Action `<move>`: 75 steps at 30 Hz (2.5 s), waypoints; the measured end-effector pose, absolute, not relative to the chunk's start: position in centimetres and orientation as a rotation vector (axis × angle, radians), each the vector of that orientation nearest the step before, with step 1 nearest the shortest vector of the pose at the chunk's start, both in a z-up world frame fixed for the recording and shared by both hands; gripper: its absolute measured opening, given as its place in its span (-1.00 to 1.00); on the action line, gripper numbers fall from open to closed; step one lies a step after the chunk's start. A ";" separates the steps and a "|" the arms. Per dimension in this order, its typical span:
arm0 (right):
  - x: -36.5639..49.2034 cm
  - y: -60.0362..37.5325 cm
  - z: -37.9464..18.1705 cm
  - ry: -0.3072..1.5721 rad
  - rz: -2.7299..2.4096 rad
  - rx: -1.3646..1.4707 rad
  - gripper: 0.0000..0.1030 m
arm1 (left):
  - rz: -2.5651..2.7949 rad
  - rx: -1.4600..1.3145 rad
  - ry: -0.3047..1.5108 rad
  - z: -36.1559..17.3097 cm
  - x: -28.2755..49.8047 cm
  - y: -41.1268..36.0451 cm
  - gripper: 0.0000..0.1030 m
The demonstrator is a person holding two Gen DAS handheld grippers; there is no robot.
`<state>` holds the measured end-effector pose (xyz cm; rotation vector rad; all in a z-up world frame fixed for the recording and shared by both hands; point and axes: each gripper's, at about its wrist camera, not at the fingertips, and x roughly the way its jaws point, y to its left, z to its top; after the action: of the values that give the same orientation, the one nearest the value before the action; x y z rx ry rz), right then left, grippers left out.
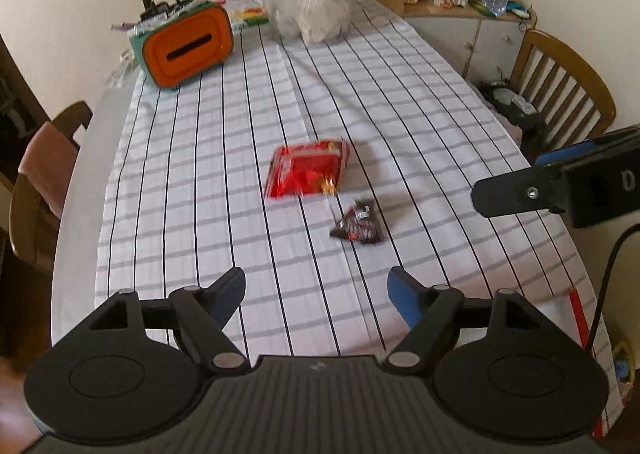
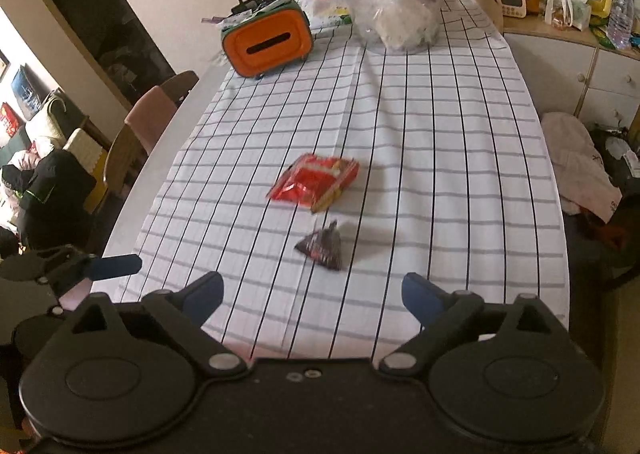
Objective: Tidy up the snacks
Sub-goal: 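Move both tools back over the red chip bag and brown chocolate, then grasp the brown chocolate with left gripper while right gripper grasps the red chip bag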
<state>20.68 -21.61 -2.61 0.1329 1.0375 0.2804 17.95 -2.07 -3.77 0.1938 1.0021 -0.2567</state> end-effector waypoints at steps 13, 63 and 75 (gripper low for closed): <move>30.0 -20.1 -4.0 1.088 0.307 0.021 0.86 | -0.387 0.168 1.074 -7.5 24.1 -4.2 0.55; 41.6 -11.9 -18.8 1.250 0.548 -0.417 0.34 | -0.658 0.310 1.201 -17.0 31.2 -7.3 0.55; 39.6 -18.0 -17.3 1.249 0.417 -0.292 0.34 | -0.585 0.228 1.242 -18.8 32.7 -7.2 0.23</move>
<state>39.56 -18.00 -17.31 -0.2924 1.2492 0.4171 32.72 -7.20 -18.76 0.2280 1.2423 -0.5855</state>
